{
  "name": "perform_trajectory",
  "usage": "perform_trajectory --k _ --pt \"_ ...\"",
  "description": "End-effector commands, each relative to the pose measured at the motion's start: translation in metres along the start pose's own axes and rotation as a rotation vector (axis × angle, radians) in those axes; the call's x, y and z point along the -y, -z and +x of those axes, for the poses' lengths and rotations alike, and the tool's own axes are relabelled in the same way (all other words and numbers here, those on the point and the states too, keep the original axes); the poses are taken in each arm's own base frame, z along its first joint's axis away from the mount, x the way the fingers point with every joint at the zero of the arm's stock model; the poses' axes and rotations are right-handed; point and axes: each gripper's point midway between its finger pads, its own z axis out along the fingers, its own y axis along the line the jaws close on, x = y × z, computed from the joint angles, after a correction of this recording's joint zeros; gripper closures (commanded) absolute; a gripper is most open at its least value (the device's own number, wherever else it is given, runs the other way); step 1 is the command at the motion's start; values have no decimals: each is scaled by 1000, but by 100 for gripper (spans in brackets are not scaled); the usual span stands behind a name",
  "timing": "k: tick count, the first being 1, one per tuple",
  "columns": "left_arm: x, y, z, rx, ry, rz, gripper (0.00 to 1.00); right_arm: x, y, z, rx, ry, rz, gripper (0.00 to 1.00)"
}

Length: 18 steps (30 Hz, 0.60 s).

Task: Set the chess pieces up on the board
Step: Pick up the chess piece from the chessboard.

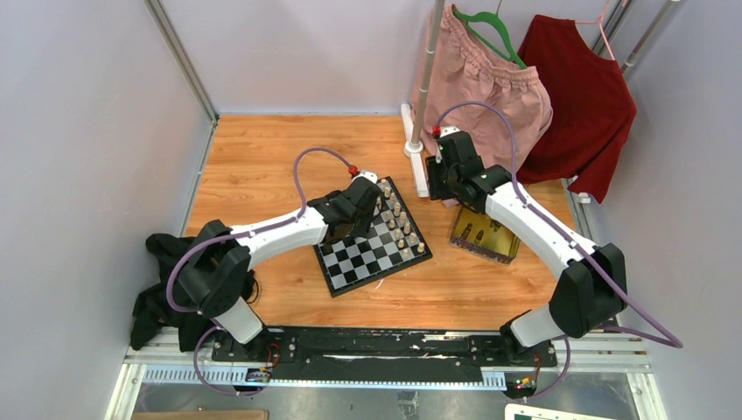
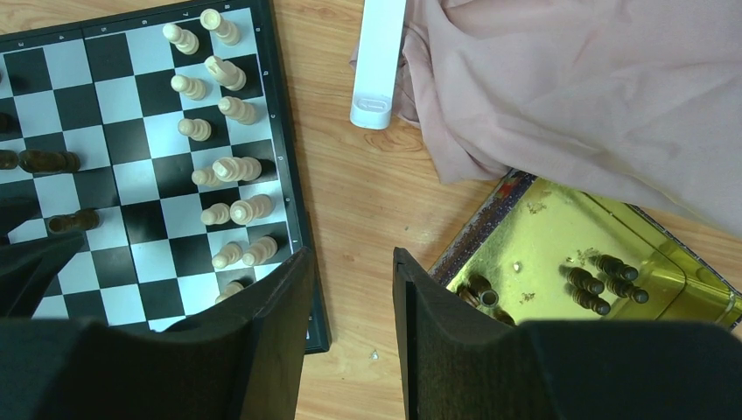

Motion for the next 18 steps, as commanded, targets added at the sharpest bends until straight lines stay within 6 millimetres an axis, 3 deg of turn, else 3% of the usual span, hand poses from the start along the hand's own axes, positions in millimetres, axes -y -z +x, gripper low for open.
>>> perform_trajectory --k 1,18 --pt "0 -6 -1 -2 35 17 56 3 -6 4 -12 -16 -1 58" --pt "-7 -22 14 -52 57 17 63 1 -12 9 -26 -15 -3 58"
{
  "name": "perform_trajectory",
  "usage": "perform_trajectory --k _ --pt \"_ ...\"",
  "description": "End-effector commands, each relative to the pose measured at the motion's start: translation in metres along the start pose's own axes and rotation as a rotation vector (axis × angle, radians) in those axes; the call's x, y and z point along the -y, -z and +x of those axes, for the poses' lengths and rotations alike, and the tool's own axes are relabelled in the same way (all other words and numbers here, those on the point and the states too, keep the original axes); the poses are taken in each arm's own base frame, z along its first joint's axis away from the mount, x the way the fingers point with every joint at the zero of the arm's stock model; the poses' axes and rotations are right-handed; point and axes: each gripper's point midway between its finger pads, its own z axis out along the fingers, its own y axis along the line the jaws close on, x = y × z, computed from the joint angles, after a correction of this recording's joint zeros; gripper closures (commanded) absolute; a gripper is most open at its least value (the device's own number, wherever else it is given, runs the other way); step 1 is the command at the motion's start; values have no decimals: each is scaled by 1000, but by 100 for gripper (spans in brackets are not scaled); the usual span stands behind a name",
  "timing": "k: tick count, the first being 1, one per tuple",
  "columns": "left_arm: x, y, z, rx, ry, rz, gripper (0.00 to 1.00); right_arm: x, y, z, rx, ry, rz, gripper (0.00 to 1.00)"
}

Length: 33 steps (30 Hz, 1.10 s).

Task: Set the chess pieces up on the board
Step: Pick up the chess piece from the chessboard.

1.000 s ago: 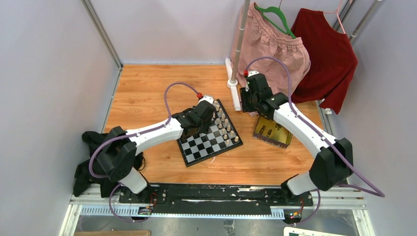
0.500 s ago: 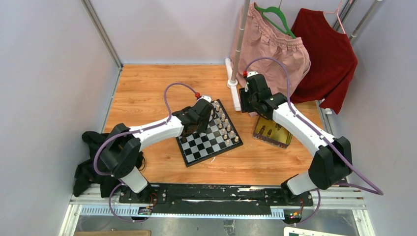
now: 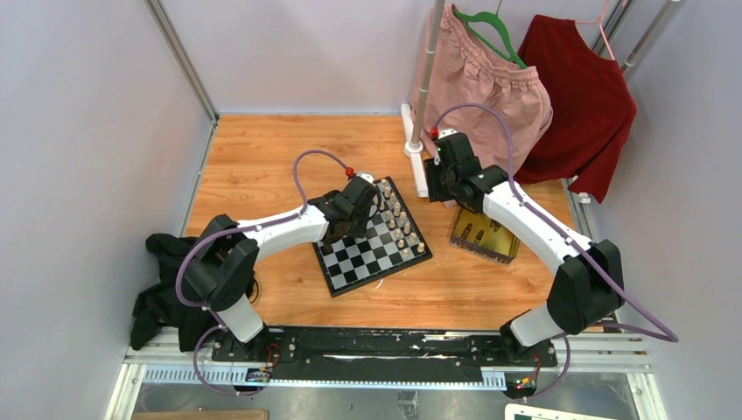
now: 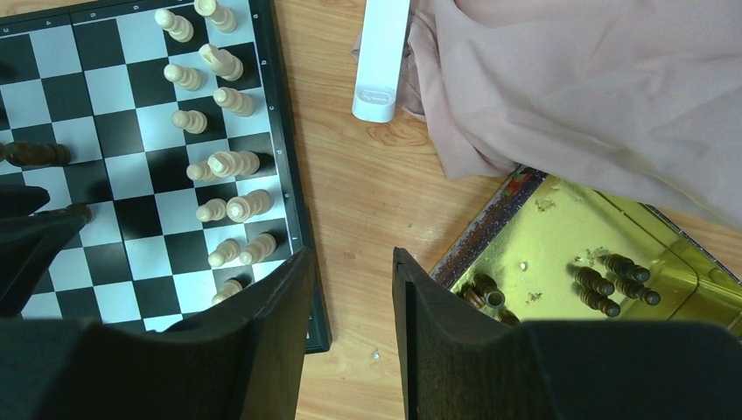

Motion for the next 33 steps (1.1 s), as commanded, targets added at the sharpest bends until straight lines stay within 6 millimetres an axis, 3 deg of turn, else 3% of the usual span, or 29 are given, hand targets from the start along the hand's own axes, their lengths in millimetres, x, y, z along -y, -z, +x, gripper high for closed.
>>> perform_trajectory --k 1,12,16,23,33 --pt "-1 -5 4 -10 14 8 63 3 -5 2 -3 -19 3 58" --pt "-3 -8 12 -35 12 4 72 2 -6 4 -8 -23 -3 58" --pt "-5 -4 13 -31 16 2 81 2 -6 5 -9 -24 -5 58" --pt "-12 26 -10 56 41 -3 100 1 -3 3 -1 -24 -10 58" --pt "-35 84 -56 218 75 -60 100 0 -2 1 4 -25 -20 58"
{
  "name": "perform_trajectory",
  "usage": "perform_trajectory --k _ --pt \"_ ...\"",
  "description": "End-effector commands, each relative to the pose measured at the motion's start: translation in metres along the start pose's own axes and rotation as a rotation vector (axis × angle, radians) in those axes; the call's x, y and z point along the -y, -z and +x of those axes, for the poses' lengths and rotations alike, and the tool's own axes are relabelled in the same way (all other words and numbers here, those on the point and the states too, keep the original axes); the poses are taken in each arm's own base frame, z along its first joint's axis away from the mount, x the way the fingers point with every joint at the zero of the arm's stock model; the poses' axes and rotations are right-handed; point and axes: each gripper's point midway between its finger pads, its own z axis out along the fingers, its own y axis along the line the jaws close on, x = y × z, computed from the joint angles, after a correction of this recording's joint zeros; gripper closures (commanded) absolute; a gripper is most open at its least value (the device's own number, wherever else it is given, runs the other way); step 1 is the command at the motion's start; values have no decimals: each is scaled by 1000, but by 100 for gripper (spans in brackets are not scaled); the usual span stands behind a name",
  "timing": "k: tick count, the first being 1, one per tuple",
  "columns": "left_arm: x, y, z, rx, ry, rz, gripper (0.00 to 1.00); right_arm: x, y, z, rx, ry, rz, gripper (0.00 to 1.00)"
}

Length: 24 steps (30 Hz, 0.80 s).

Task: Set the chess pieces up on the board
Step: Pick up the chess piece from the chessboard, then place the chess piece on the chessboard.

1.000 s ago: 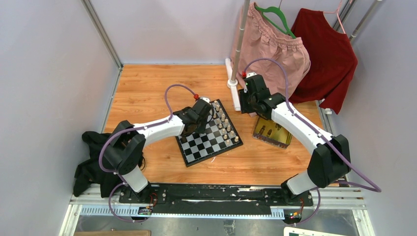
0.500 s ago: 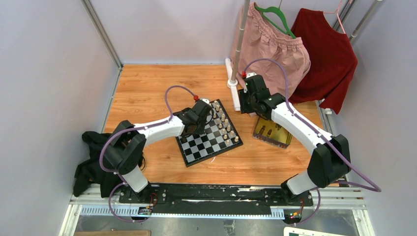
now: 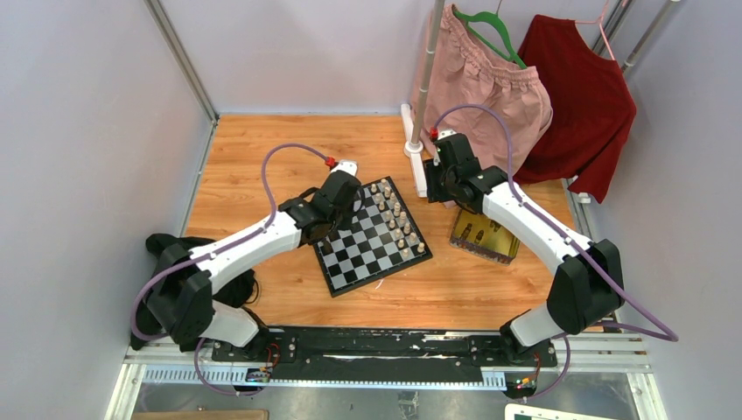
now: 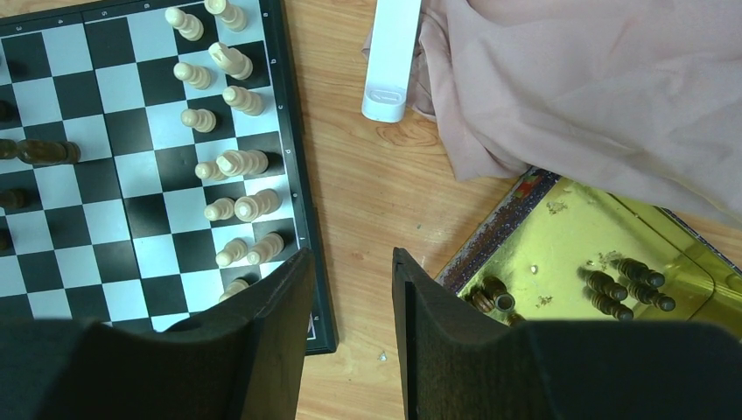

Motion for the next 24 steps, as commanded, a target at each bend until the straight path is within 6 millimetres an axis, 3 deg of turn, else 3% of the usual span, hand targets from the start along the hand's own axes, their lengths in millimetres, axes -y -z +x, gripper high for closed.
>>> perform_trajectory --k 1,6,12,16,24 --pt "-21 28 -37 112 18 -80 100 3 1 -2 6 -16 -4 58" --pt "-61 39 -57 185 97 -199 100 1 1 -5 11 -14 -13 58" --pt "-107 13 -56 134 243 -237 100 -2 0 -8 13 -12 -25 58" --pt "-119 -5 -54 92 298 -217 100 -3 -2 -8 8 -11 -28 58" --pt "-123 -34 -44 13 347 -166 100 -5 -9 -5 -12 -12 -33 58"
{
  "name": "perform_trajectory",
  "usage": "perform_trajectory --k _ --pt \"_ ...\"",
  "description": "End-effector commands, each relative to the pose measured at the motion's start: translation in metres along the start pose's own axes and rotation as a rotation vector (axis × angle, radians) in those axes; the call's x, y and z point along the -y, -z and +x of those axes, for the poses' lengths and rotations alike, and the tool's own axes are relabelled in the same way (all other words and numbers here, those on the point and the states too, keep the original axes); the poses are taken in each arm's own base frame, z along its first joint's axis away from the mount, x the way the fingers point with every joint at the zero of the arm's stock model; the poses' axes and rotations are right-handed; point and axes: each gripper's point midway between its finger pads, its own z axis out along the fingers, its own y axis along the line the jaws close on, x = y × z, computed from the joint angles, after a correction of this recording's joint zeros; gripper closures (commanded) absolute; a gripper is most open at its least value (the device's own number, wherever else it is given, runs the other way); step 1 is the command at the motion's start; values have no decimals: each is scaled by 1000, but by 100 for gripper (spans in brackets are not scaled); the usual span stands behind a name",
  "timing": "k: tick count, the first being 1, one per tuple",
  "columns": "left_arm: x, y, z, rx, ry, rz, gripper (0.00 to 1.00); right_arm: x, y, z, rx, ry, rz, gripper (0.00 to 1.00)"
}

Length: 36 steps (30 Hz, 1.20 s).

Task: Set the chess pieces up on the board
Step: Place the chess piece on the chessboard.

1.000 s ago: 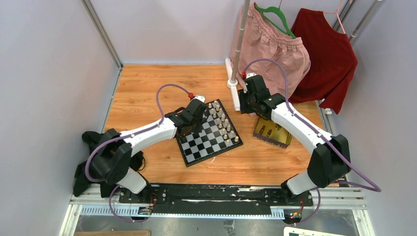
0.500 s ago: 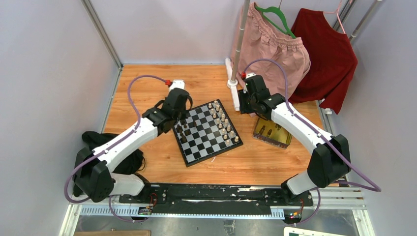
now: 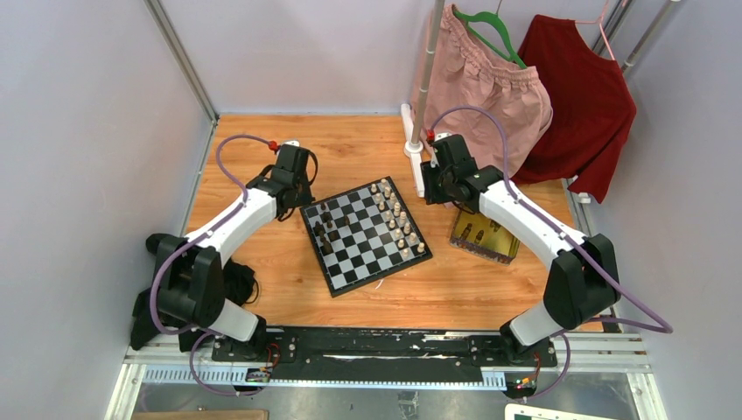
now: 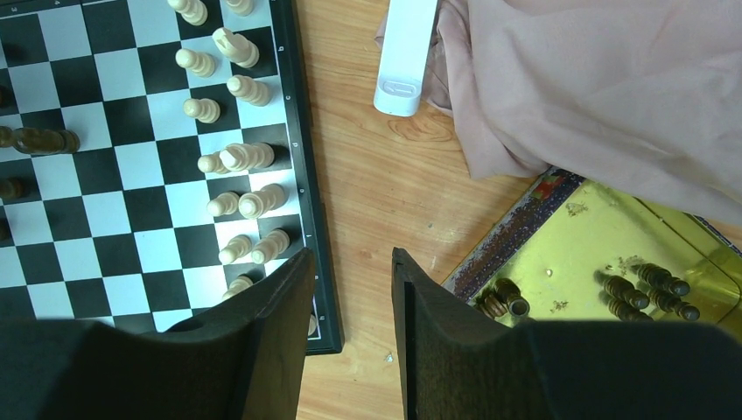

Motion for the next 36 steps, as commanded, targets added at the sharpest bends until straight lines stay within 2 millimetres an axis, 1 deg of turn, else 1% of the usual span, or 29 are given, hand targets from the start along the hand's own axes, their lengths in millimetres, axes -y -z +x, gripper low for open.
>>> perform_trajectory --k 1,9,17,25,36 --pt "15 -8 -11 -5 35 76 100 1 -1 -11 18 -16 -9 58" --pt "18 -29 -1 -45 35 78 100 1 -3 -8 7 -12 -9 59" --pt "13 -43 7 -66 25 41 100 1 -4 -5 1 -12 -10 59" --pt "9 -52 11 -84 9 5 100 0 -5 -4 0 -12 -13 59" --pt "4 -59 14 -101 -3 -31 100 0 -7 -1 -7 -10 -16 58"
